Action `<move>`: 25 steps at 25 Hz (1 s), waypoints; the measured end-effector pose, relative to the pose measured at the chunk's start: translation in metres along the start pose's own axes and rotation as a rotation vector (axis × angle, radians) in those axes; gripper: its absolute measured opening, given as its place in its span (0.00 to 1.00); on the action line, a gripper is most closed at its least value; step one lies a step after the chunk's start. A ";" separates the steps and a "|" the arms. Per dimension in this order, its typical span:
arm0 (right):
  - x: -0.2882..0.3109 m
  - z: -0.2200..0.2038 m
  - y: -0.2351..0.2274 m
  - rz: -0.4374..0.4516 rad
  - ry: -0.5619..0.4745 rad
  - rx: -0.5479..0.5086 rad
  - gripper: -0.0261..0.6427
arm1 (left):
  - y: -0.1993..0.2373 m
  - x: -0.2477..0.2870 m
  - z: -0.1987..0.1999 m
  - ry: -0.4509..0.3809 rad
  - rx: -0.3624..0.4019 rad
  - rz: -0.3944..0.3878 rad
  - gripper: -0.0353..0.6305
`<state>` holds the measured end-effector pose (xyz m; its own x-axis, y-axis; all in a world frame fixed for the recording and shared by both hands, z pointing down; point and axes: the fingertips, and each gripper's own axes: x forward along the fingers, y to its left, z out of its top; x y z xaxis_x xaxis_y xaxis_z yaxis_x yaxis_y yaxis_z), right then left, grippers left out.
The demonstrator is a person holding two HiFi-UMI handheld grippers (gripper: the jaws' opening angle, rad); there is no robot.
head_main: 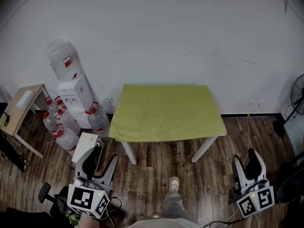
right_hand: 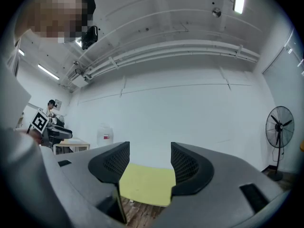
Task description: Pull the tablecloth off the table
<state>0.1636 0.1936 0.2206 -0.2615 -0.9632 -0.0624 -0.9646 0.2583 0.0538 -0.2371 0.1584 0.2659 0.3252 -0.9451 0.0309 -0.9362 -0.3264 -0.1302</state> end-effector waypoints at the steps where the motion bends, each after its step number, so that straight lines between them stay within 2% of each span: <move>1: 0.008 -0.006 -0.004 0.001 0.008 0.001 0.46 | 0.002 0.007 -0.004 0.006 0.000 0.005 0.44; 8: 0.080 -0.045 -0.052 0.000 0.053 -0.007 0.46 | 0.023 0.080 -0.041 0.048 -0.009 0.057 0.44; 12: 0.136 -0.064 -0.086 0.000 0.076 0.015 0.47 | 0.035 0.140 -0.067 0.105 -0.047 0.053 0.44; 14: 0.165 -0.076 -0.105 0.003 0.106 0.017 0.48 | 0.039 0.171 -0.075 0.132 -0.070 0.053 0.44; 21: 0.288 -0.127 -0.162 0.051 0.215 0.056 0.51 | 0.062 0.287 -0.100 0.228 -0.073 0.084 0.44; 25: 0.355 -0.170 -0.200 0.073 0.293 0.079 0.53 | 0.081 0.347 -0.117 0.273 -0.064 0.106 0.44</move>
<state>0.2701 -0.2124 0.3571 -0.3201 -0.9193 0.2291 -0.9463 0.3219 -0.0304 -0.2158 -0.1972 0.3817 0.1852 -0.9399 0.2868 -0.9724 -0.2175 -0.0847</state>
